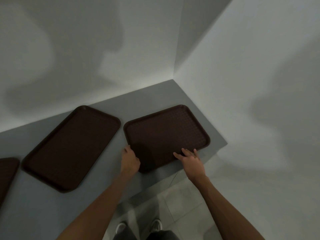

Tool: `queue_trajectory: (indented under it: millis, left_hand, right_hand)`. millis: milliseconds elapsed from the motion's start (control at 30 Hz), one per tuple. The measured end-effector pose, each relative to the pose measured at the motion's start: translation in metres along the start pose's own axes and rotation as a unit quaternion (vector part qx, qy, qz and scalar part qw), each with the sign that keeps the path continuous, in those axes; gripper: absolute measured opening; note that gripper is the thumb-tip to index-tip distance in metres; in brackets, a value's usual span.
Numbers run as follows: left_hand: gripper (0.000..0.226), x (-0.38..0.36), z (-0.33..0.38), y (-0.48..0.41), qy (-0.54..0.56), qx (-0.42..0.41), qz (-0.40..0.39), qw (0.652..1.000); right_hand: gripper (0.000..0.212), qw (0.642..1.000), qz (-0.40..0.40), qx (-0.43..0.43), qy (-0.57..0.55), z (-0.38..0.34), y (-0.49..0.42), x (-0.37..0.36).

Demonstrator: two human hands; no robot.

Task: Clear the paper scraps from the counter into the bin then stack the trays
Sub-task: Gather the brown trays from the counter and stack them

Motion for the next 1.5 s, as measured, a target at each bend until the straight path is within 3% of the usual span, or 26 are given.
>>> queue_trajectory:
  millis: [133, 233, 433, 533, 667, 733, 800, 933, 1000, 1133, 1233, 1333, 1500]
  left_hand:
    - [0.048, -0.018, -0.022, 0.021, -0.091, -0.143, -0.036, 0.985]
    - [0.049, -0.026, -0.031, 0.029, -0.107, -0.144, -0.088, 0.980]
    - [0.048, -0.019, -0.034, 0.028, -0.084, -0.175, -0.092, 0.977]
    - [0.040, 0.006, -0.043, 0.031, -0.019, -0.193, -0.054, 0.979]
    - [0.037, 0.072, -0.067, 0.045, 0.036, -0.196, 0.073, 0.977]
    - [0.034, 0.112, -0.088, 0.053, 0.033, -0.165, 0.152, 0.974]
    - [0.030, 0.153, -0.118, 0.060, 0.062, -0.082, 0.221, 0.970]
    - [0.029, 0.217, -0.193, 0.061, 0.139, 0.100, 0.278, 0.945]
    - [0.010, 0.240, -0.219, 0.056, 0.230, 0.155, 0.261, 0.925]
    - [0.015, 0.266, -0.229, 0.040, 0.399, 0.237, 0.193, 0.865]
    - [0.017, 0.276, -0.219, 0.025, 0.437, 0.267, 0.187, 0.839]
    - [0.021, 0.283, -0.227, 0.009, 0.416, 0.280, 0.170, 0.848]
    - [0.031, 0.293, -0.232, 0.005, 0.392, 0.248, 0.134, 0.876]
  right_hand:
    - [0.072, 1.000, 0.005, -0.007, -0.006, -0.001, -0.003, -0.005]
    - [0.070, 1.000, 0.020, -0.012, -0.013, 0.000, -0.006, -0.009]
    - [0.064, 0.998, -0.006, -0.049, -0.037, -0.010, -0.013, -0.003]
    - [0.058, 0.996, 0.012, -0.063, -0.054, -0.031, -0.011, 0.011]
    - [0.041, 0.981, 0.068, -0.084, -0.162, -0.081, -0.001, 0.035]
    - [0.035, 0.969, 0.085, -0.088, -0.216, -0.111, 0.000, 0.043]
    - [0.030, 0.952, 0.094, -0.088, -0.276, -0.143, -0.004, 0.051]
    - [0.025, 0.929, 0.042, -0.089, -0.357, -0.209, -0.022, 0.047]
    - [0.021, 0.923, -0.008, -0.106, -0.369, -0.241, -0.032, 0.042]
    - [0.022, 0.918, -0.061, -0.159, -0.359, -0.302, -0.056, 0.034]
    - [0.032, 0.904, -0.081, -0.197, -0.370, -0.338, -0.070, 0.044]
    - [0.041, 0.903, -0.117, -0.214, -0.354, -0.370, -0.078, 0.044]
    - [0.035, 0.902, -0.132, -0.233, -0.339, -0.410, -0.079, 0.043]
Point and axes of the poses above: each hand's wrist, its own y-axis away from the middle knuckle, its own x-axis out of the back of the hand, z = x × y, the point moved 2 cm from there along -y, towards the middle knuckle, and after that the axes turned 15 degrees about y, right-handed, at the moved point
